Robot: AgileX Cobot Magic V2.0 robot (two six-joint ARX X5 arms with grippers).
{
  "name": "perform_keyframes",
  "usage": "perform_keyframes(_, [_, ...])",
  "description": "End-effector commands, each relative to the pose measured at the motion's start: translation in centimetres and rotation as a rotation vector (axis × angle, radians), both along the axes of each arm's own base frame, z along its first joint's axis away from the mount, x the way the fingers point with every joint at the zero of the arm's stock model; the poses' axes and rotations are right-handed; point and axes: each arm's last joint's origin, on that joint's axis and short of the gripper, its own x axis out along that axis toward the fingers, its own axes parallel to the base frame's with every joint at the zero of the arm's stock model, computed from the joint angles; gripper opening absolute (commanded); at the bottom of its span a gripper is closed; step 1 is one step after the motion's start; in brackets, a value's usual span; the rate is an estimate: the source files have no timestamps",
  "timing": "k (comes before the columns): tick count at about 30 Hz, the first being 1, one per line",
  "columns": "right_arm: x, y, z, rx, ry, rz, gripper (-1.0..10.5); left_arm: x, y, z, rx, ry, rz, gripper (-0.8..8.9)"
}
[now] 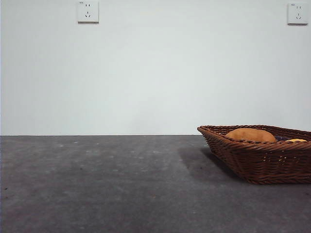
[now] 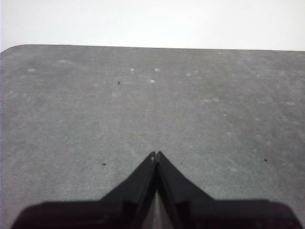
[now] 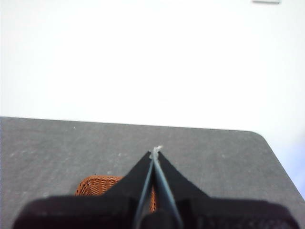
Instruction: Help me put the vegetables on the table into the basket
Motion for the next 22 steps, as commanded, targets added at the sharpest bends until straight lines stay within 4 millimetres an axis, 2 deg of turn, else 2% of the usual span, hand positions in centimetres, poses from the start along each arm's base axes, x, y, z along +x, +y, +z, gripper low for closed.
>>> perform_keyframes(1, [-0.3, 0.0, -3.3, 0.016, 0.018, -0.016, 0.0, 0.0, 0.0, -0.3, -0.006, 0.003, 0.005, -0.03])
perform_keyframes(8, [-0.2, 0.1, -11.9, 0.033, 0.002, 0.0, 0.0, 0.0, 0.0, -0.3, -0.006, 0.003, 0.005, -0.03])
perform_keyframes(14, [0.2, 0.6, -18.7, 0.037, 0.072, 0.059, 0.0, 0.0, 0.0, -0.3, -0.006, 0.003, 0.005, -0.03])
perform_keyframes(18, [0.4, 0.8, -22.0, 0.045, 0.121, 0.086, 0.0, 0.0, 0.0, -0.3, -0.006, 0.003, 0.005, -0.04])
perform_keyframes(22, [0.5, 0.9, -24.2, 0.07, 0.153, 0.095, 0.0, 0.0, 0.0, -0.3, -0.006, 0.003, 0.005, -0.04])
